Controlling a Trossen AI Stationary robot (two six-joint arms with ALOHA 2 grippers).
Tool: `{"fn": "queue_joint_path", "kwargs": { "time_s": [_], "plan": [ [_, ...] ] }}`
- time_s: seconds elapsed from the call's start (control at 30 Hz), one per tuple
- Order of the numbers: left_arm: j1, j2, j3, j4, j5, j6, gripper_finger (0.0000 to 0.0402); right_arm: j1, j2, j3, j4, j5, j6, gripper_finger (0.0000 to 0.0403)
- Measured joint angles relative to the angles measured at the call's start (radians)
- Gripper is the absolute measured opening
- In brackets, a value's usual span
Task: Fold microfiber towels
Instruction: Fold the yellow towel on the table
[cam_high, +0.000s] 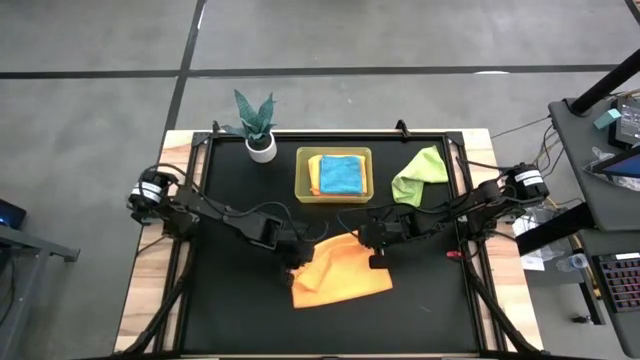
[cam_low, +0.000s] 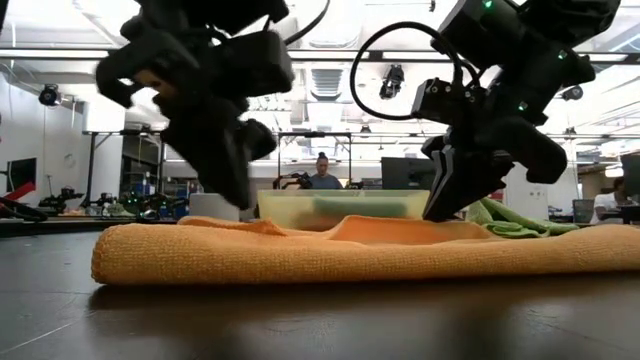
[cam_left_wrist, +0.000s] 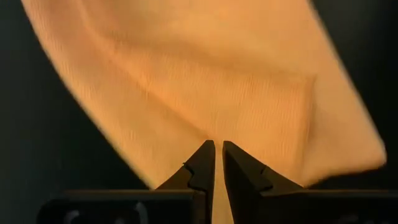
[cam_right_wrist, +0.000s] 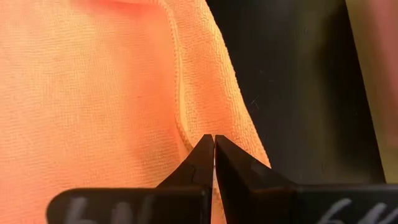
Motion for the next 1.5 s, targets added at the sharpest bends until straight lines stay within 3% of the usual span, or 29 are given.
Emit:
{"fn": "queue_joint_path", "kwargs": {
  "time_s": [0.1, 0.17, 0.3, 0.47, 0.63, 0.7, 0.97, 1.13, 1.33, 1.5],
  "plan": [
    [0.000, -0.038, 0.013, -0.140, -0.018, -0.039, 0.0017, 0.004, 0.000, 0.000, 0.001, 0.001, 0.009, 0.0009],
    [0.004, -0.070, 0.010, -0.212, -0.084, -0.143, 0.0017, 0.005, 0.000, 0.000, 0.002, 0.001, 0.010, 0.0009],
    [0.004, -0.134, -0.058, -0.242, -0.121, -0.260, 0.0026, 0.006, -0.001, 0.000, 0.021, 0.001, 0.025, 0.0009],
    [-0.044, -0.163, -0.158, -0.142, -0.109, -0.261, 0.0075, 0.006, -0.001, 0.000, 0.053, 0.001, 0.025, 0.0009],
    [-0.085, -0.132, -0.211, -0.012, -0.253, -0.194, 0.0148, 0.006, 0.006, 0.000, 0.069, 0.001, 0.035, 0.0009],
    [-0.096, -0.118, -0.223, 0.030, -0.266, -0.134, 0.0169, 0.006, 0.009, 0.000, 0.074, 0.001, 0.033, 0.0009],
    [-0.106, -0.052, -0.219, 0.252, -0.319, -0.100, 0.0182, 0.006, 0.010, 0.000, 0.085, 0.002, 0.033, 0.0009],
    [-0.105, -0.039, -0.212, 0.300, -0.319, -0.101, 0.0146, 0.006, 0.010, -0.001, 0.096, 0.001, 0.035, 0.0009],
    [-0.109, -0.052, -0.172, 0.303, -0.288, -0.079, 0.0019, 0.006, 0.010, -0.001, 0.105, 0.001, 0.029, 0.0009],
    [-0.114, -0.058, -0.138, 0.304, -0.277, -0.035, 0.0006, 0.006, 0.010, -0.001, 0.105, 0.002, 0.027, 0.0009]
  ]
}}
